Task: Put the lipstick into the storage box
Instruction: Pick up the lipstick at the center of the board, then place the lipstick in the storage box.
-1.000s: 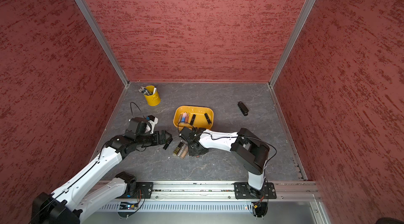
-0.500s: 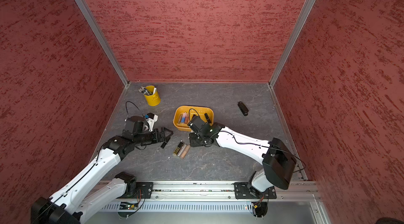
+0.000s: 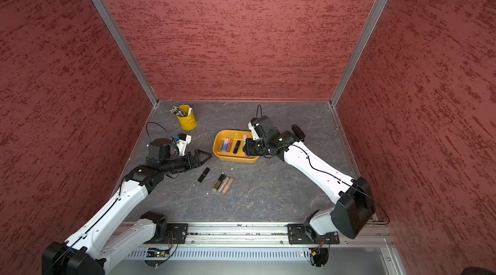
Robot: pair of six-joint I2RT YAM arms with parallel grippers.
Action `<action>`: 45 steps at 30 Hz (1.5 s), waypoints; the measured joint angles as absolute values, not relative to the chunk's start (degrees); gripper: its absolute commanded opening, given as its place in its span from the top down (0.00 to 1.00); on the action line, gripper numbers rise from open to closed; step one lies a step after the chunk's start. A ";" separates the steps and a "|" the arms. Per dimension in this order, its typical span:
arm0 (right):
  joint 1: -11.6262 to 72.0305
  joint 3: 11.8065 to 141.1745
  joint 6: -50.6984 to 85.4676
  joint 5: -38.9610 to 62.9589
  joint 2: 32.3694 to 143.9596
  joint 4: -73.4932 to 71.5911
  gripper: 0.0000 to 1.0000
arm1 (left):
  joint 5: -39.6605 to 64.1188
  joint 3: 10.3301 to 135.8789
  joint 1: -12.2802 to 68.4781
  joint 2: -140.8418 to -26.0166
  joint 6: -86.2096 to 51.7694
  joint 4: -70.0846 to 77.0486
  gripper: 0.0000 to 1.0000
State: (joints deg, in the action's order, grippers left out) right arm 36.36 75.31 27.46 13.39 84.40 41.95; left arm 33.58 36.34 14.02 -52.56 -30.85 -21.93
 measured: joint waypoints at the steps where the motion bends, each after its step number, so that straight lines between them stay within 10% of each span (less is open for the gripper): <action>1: 35.83 76.73 26.55 13.32 85.78 42.44 0.79 | 33.80 36.34 14.02 -52.73 -31.05 -21.69 0.00; 45: 28.16 88.88 29.23 25.06 119.59 35.05 0.78 | 39.18 34.39 13.87 -56.49 -36.23 -13.26 0.00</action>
